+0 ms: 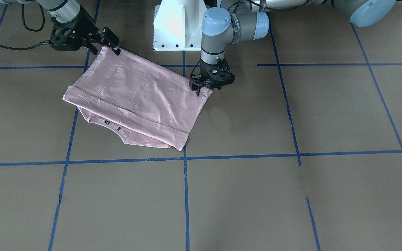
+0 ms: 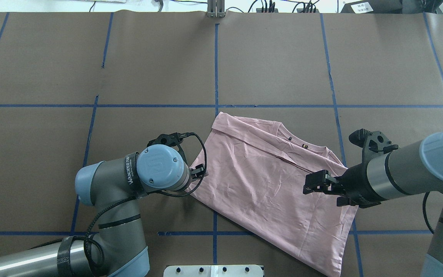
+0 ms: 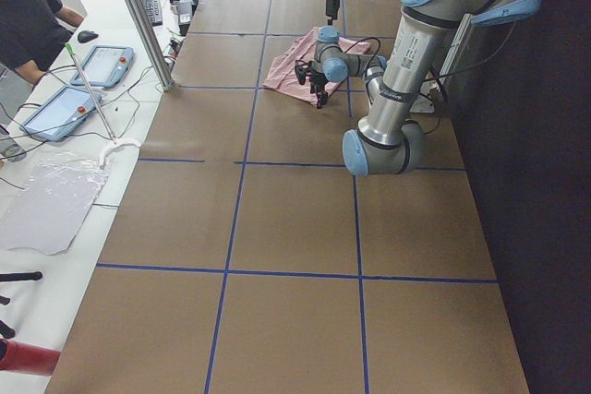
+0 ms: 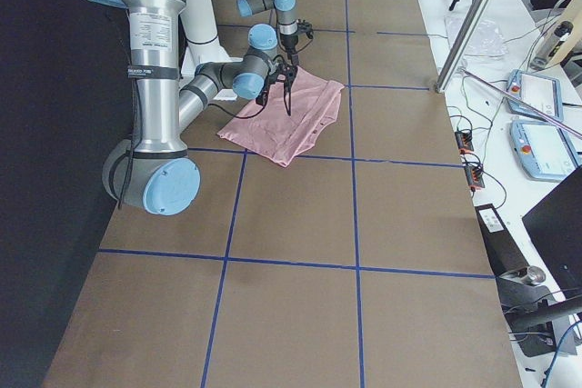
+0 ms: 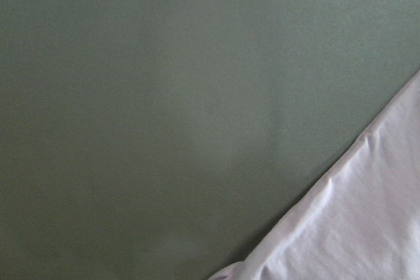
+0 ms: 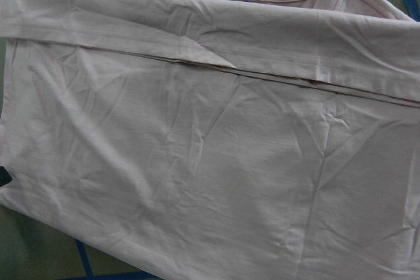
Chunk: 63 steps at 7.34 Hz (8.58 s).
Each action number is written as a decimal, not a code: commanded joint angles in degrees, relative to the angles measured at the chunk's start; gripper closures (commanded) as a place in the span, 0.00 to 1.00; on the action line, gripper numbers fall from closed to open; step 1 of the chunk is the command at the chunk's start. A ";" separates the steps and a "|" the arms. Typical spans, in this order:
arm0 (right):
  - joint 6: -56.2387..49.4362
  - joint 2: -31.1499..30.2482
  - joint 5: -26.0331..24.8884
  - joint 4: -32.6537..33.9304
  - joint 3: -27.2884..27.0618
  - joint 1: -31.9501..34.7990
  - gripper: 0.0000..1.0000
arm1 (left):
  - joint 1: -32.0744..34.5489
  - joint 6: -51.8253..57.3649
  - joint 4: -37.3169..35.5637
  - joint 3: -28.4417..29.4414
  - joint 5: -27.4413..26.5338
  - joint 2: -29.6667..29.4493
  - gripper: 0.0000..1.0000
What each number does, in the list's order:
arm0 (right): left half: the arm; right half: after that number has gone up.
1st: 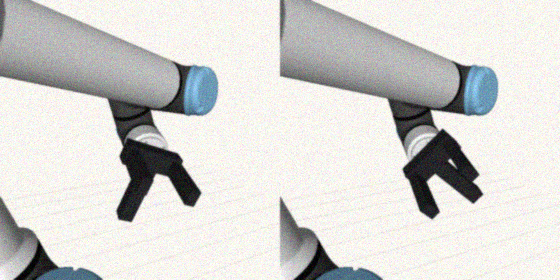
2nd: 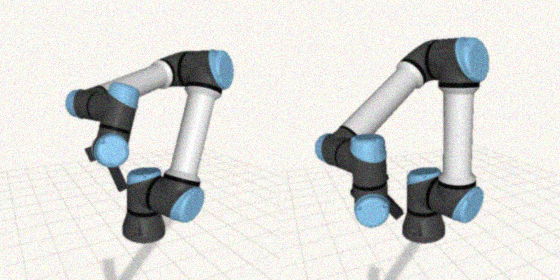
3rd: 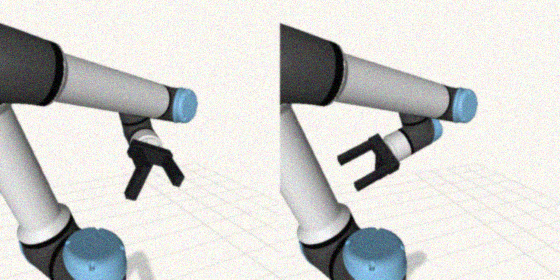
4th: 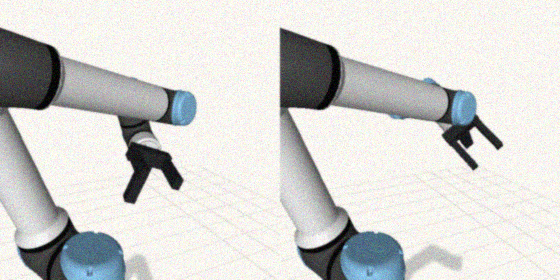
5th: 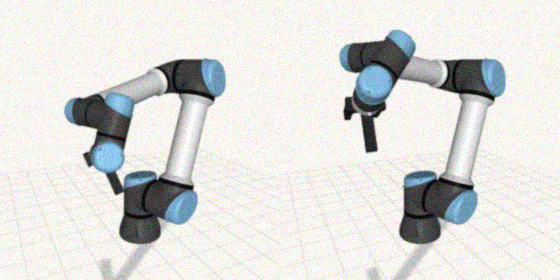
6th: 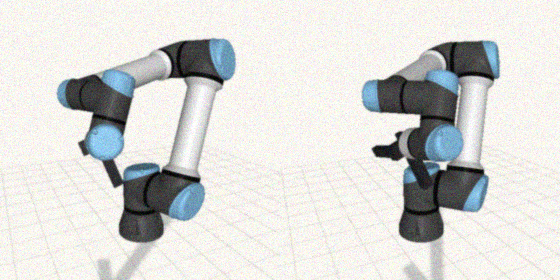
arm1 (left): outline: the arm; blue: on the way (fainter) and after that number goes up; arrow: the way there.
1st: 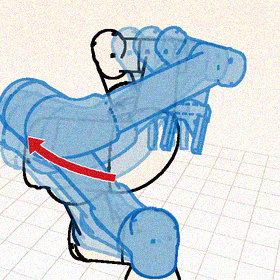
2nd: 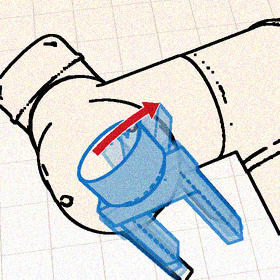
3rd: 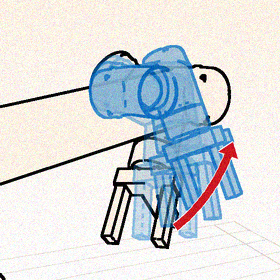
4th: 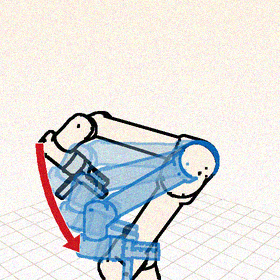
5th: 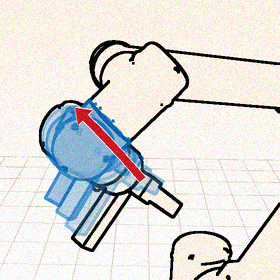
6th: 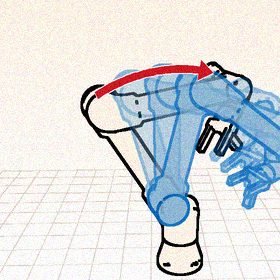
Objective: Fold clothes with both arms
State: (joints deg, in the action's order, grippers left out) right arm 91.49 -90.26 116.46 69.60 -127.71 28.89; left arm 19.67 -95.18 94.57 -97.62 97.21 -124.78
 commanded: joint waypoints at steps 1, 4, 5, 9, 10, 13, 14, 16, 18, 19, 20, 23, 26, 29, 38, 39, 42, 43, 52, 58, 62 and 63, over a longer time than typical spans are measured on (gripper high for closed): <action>0.00 0.00 0.00 0.01 0.09 0.03 0.00 | -0.25 0.00 0.00 0.41 0.00 -0.02 0.23; 0.00 0.00 0.00 0.01 0.09 0.38 0.00 | -0.25 0.35 0.00 0.24 0.17 -0.11 0.96; 0.00 -0.09 0.00 0.01 0.18 0.46 0.00 | -0.25 0.70 0.00 0.15 0.17 -0.11 1.00; 0.00 0.17 -0.78 0.01 1.14 0.29 0.00 | 3.42 1.31 -0.53 -0.55 0.26 -0.20 1.00; -0.09 0.52 -0.88 0.01 1.23 0.38 0.00 | 6.31 3.58 -0.44 0.14 -0.09 -0.28 1.00; 0.00 0.53 -0.79 -0.08 0.01 3.00 0.00 | 14.31 13.05 3.66 8.80 -4.74 -4.13 1.00; 0.00 0.44 -0.88 -0.08 0.00 3.45 0.00 | 17.04 15.79 9.17 15.64 -4.84 -6.85 1.00; 0.00 0.44 -0.88 -0.08 0.09 4.15 0.00 | 20.57 19.93 17.36 27.78 -4.92 -13.43 1.00; 0.00 0.53 -0.88 -0.08 0.09 4.16 0.00 | 20.93 21.09 24.56 37.89 -7.80 -19.50 1.00; 0.00 0.53 -0.97 -0.08 0.00 4.16 0.00 | 20.85 21.70 30.09 44.38 -8.17 -22.06 1.00; 0.00 0.61 -0.97 -0.08 0.00 4.33 0.00 | 20.84 22.05 32.84 46.01 -8.26 -22.69 1.00; 0.00 1.14 -0.97 -0.08 0.17 4.68 0.00 | 20.93 22.76 33.31 47.35 -10.72 -22.70 0.38; 0.00 1.76 -2.72 0.01 0.44 5.04 0.00 | 21.81 19.88 36.48 38.88 -7.39 -18.60 0.00; -0.09 2.81 -2.90 0.27 0.35 5.21 0.00 | 15.60 10.32 28.01 14.82 -2.03 -2.16 0.00; -0.17 3.34 -2.99 0.27 0.26 5.65 0.00 | -4.64 -12.57 -1.93 -8.20 -5.36 7.45 0.00; -0.17 3.43 -2.99 0.27 0.26 5.65 0.00 | -4.73 -12.57 -2.02 -8.11 -5.36 7.45 0.01; -0.17 3.52 -2.99 0.27 0.35 5.83 0.00 | -5.08 -12.48 -1.94 -6.79 -5.36 6.92 0.03; -0.17 3.52 -2.90 0.27 0.35 6.00 0.00 | -5.08 -12.40 -1.94 -6.79 -5.36 6.84 0.04; 0.09 3.60 -2.99 0.62 0.61 6.18 0.00 | -5.09 -10.04 -1.94 -8.62 -5.37 6.31 1.00; 9.90 20.69 -14.83 17.58 9.45 -5.76 0.00 | -4.38 -3.96 -1.41 -12.68 -5.10 6.92 1.00; 17.75 26.35 -19.59 16.88 21.07 -10.34 0.00 | -3.77 -1.15 -1.24 -12.59 -5.28 6.92 1.00; 17.75 27.67 -19.69 16.88 22.83 -10.35 0.00 | -3.76 -1.14 -1.23 -12.59 -5.28 6.92 1.00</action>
State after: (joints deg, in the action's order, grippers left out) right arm 108.93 -64.29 97.44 86.50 -107.47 18.96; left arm 15.83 -96.65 93.30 -110.26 91.96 -117.87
